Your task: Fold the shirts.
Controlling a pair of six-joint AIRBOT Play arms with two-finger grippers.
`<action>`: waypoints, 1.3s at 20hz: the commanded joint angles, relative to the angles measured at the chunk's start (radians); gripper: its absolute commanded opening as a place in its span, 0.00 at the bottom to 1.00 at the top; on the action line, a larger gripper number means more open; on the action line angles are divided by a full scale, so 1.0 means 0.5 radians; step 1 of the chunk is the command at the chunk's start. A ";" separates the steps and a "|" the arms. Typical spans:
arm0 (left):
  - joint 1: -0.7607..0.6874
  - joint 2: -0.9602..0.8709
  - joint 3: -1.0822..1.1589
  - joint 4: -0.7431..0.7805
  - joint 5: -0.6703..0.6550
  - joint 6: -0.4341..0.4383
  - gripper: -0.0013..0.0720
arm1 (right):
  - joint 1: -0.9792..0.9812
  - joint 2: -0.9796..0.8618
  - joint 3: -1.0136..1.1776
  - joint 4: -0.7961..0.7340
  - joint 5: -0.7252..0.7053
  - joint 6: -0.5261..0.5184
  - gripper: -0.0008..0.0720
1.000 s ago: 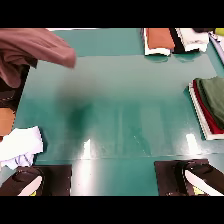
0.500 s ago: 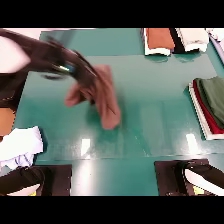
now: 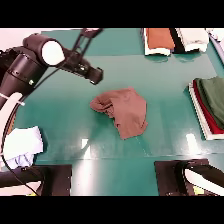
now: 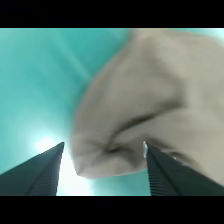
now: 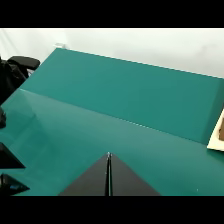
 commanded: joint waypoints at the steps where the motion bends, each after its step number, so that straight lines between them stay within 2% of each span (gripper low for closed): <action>1: 0.322 -0.055 -0.313 -0.262 0.080 -0.075 0.81 | -0.001 -0.002 0.004 0.000 0.014 0.000 0.03; 5: 0.399 -0.224 -0.672 -0.481 0.224 -0.037 0.82 | -0.001 0.011 -0.060 0.002 0.014 0.000 0.03; 10: 0.368 -0.414 -0.704 -0.897 0.266 0.153 0.81 | -0.001 0.110 -0.454 0.002 -0.039 0.000 0.03; 12: 0.333 -0.428 -0.704 -0.927 0.271 0.204 0.81 | -0.018 0.166 -0.654 0.001 -0.068 0.000 0.03; 13: 0.320 -0.428 -0.704 -0.921 0.279 0.215 0.69 | -0.038 0.192 -0.752 0.001 -0.064 0.000 0.03; 15: 0.327 -0.427 -0.704 -0.907 0.311 0.219 0.21 | -0.114 0.237 -0.980 0.003 -0.059 0.015 0.03; 16: 0.334 -0.427 -0.693 -0.883 0.317 0.218 0.05 | -0.161 0.262 -1.115 0.003 -0.043 0.026 0.03; 19: 0.371 -0.423 -0.593 -0.867 0.249 0.219 0.05 | -0.284 0.256 -1.538 0.003 0.096 0.027 0.05; 21: 0.375 -0.423 -0.494 -0.814 0.178 0.219 0.05 | -0.303 0.177 -1.861 0.017 0.111 0.027 0.70; 22: 0.375 -0.423 -0.462 -0.809 0.161 0.219 0.05 | -0.282 0.109 -2.021 0.034 0.081 0.027 0.81; 26: 0.375 -0.423 -0.443 -0.800 0.139 0.219 0.05 | -0.101 -0.242 -2.363 0.362 -0.357 0.010 0.80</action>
